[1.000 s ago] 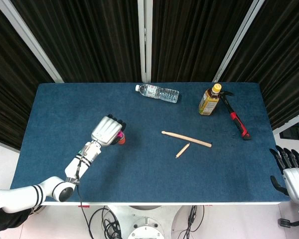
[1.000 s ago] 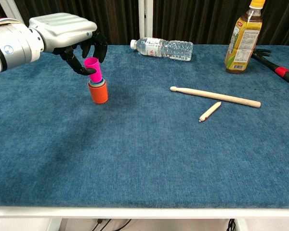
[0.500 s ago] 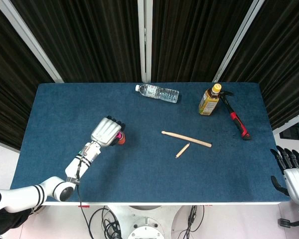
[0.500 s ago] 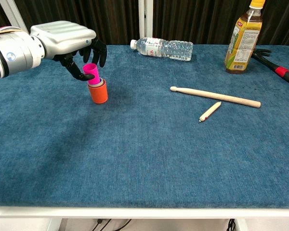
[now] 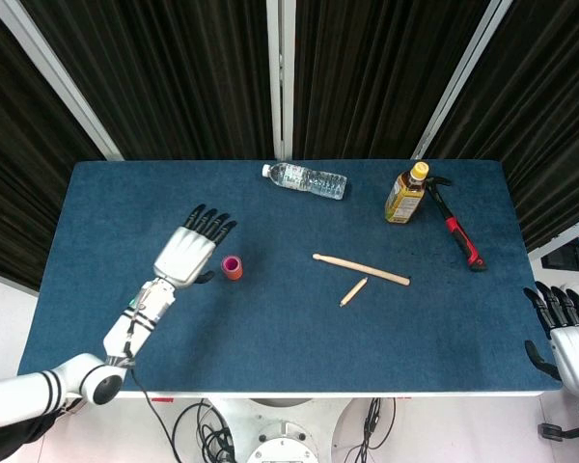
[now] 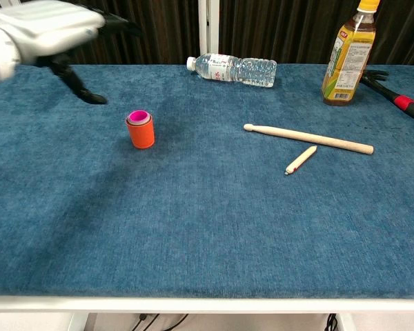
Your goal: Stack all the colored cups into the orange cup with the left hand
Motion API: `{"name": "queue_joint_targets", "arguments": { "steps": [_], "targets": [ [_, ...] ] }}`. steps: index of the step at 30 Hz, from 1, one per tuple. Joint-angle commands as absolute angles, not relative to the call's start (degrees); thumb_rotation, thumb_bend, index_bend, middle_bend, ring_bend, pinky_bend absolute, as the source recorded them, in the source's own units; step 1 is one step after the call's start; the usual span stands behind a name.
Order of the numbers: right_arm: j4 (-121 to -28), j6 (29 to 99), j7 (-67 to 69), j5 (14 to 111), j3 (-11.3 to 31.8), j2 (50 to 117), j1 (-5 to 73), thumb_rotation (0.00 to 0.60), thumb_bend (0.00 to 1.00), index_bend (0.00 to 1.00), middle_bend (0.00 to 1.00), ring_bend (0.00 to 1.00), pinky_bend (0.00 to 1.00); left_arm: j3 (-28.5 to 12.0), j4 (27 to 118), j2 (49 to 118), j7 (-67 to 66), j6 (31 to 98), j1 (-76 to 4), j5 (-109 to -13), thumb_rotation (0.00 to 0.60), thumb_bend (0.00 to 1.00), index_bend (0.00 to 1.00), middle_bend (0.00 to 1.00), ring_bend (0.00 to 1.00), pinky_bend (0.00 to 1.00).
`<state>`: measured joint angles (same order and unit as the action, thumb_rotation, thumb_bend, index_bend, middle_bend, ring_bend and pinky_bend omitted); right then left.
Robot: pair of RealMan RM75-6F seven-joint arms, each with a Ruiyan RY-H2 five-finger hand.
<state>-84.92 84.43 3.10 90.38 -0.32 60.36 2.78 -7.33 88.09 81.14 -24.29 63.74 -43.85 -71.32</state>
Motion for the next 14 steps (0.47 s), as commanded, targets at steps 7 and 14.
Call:
{"name": "queue_joint_targets", "arguments": {
  "steps": [7, 14],
  "targets": [
    [-82.8, 85.1, -1.9, 91.1, 0.5, 63.7, 3.5, 0.6, 0.33, 0.0, 0.0, 0.0, 0.0, 6.8, 90.7, 71.7, -12.2, 91.7, -17.4, -82.4, 0.6, 0.15, 0.1, 0.08, 0.0, 0.04],
    [-83.7, 84.0, -4.1, 91.1, 0.2, 64.1, 4.0, 0.6, 0.33, 0.0, 0.0, 0.0, 0.0, 8.2, 83.2, 73.1, -5.7, 92.5, -11.7, -82.9, 0.6, 0.15, 0.1, 0.11, 0.0, 0.04]
  ]
}}
